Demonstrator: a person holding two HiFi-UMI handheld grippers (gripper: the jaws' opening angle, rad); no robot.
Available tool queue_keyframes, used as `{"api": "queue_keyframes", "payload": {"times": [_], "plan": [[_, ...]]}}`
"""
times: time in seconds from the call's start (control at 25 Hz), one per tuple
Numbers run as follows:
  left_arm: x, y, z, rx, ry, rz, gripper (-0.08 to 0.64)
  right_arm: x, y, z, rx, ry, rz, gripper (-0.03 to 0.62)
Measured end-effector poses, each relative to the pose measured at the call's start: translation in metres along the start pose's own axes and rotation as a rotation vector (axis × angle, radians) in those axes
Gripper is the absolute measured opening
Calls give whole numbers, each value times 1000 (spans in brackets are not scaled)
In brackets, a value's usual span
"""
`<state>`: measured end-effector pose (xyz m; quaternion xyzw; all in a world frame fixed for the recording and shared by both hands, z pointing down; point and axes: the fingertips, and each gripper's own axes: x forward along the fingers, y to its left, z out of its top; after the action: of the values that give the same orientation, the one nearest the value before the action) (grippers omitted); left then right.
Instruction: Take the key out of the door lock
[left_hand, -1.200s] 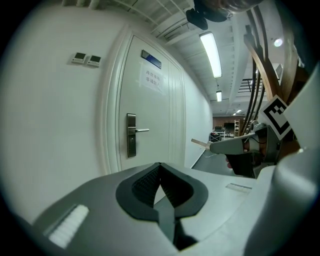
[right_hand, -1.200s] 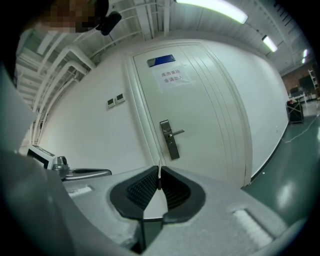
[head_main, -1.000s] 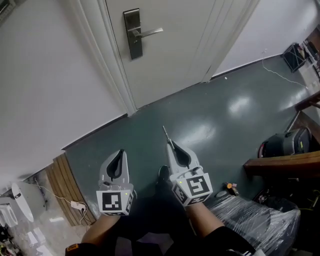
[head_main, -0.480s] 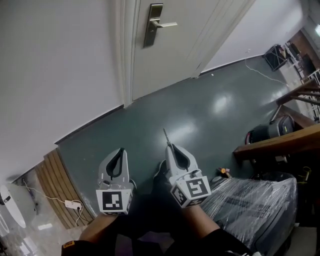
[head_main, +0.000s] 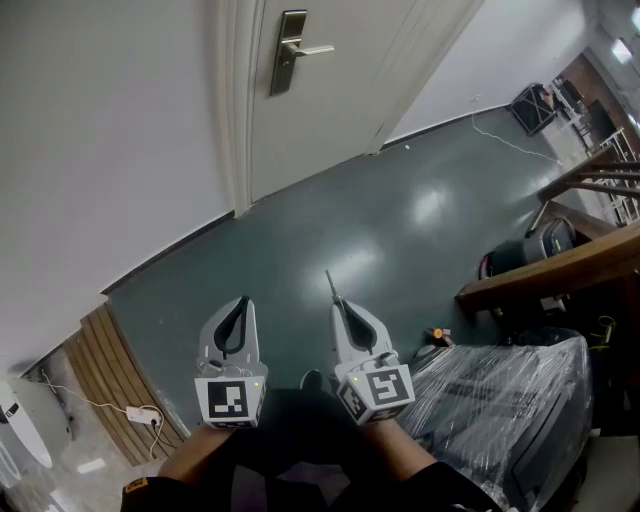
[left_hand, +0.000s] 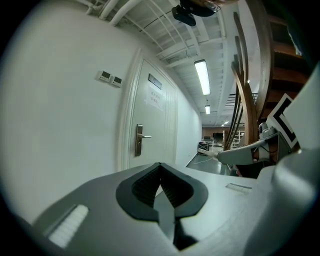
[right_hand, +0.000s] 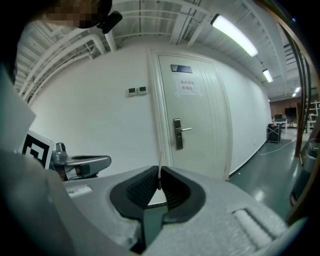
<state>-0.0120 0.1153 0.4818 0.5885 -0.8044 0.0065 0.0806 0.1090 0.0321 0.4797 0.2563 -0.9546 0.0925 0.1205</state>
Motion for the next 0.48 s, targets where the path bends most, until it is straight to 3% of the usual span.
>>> {"api": "queue_keyframes", "payload": {"times": [0.48], "plan": [[15, -64, 3, 23, 23, -77, 17, -39, -49, -1, 29, -31, -81, 15]]}}
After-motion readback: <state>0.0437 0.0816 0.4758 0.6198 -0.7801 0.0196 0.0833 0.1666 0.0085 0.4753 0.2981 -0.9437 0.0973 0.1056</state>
